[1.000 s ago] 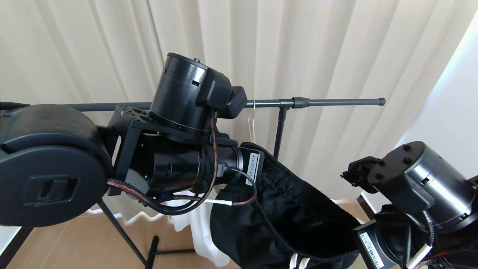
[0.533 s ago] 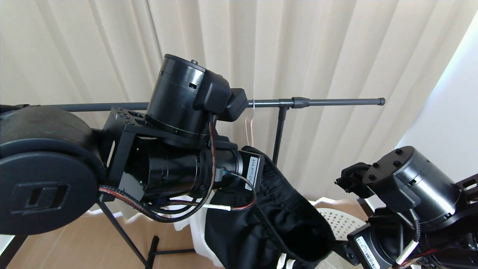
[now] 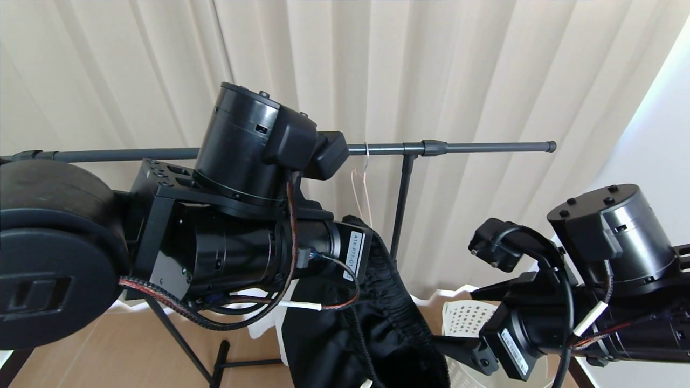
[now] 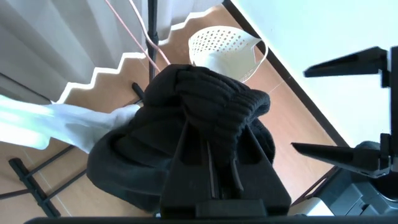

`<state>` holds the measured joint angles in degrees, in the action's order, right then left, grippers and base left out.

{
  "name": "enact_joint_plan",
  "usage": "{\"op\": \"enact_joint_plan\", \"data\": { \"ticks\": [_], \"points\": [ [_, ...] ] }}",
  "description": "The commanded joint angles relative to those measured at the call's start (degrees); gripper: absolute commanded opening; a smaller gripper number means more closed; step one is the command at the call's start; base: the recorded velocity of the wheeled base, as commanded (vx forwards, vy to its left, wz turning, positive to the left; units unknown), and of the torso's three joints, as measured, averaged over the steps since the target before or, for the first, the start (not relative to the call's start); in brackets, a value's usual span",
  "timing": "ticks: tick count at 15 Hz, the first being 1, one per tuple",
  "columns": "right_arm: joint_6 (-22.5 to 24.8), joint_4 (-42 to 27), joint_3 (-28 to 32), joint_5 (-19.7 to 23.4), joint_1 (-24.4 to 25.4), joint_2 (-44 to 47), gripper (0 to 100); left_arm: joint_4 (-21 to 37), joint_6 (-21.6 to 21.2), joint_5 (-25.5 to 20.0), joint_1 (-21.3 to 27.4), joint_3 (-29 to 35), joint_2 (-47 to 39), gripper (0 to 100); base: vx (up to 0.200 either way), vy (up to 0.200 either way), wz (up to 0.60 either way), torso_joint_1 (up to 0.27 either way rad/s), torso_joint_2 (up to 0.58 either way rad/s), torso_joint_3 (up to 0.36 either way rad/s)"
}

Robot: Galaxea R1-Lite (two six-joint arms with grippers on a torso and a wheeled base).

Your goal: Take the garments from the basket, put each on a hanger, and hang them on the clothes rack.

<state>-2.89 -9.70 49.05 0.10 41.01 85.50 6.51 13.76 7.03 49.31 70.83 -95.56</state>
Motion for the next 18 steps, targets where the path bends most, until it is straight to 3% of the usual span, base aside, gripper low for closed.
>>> {"op": "enact_joint_plan", "data": {
  "ticks": [1,3,6,7,13,18],
  "points": [
    [5.88,6.8,-5.55,5.7,-4.45,-0.25,100,-0.01,-0.05,0.0,0.0,-0.25,0.73,0,0.0,0.0,0.0,0.0,0.0,0.0],
    [10.54,10.58,-7.92,9.39,-7.35,0.19,100,-0.01,-0.84,-0.09,0.0,-0.43,1.08,0,0.0,0.0,0.0,0.0,0.0,0.0],
    [17.74,11.37,-8.36,17.48,-11.57,1.24,100,-0.01,-1.19,-0.18,0.17,-0.78,1.43,0,0.0,0.0,0.0,0.0,0.0,0.0],
    [19.41,11.46,-8.27,18.36,-12.09,2.12,100,-0.01,-1.55,-0.09,0.26,-0.78,1.43,0,0.0,0.0,0.0,0.0,0.0,0.0],
    [19.94,16.73,-8.27,18.71,-10.51,8.01,100,-0.01,-1.55,-0.18,0.44,-0.78,1.52,0,0.0,0.0,0.0,0.0,0.0,0.0],
    [19.94,17.0,-8.19,18.62,-9.54,10.12,100,0.08,-1.55,-0.18,0.44,-0.87,1.69,0,0.0,0.0,0.0,0.0,0.0,0.0]
  ]
}}
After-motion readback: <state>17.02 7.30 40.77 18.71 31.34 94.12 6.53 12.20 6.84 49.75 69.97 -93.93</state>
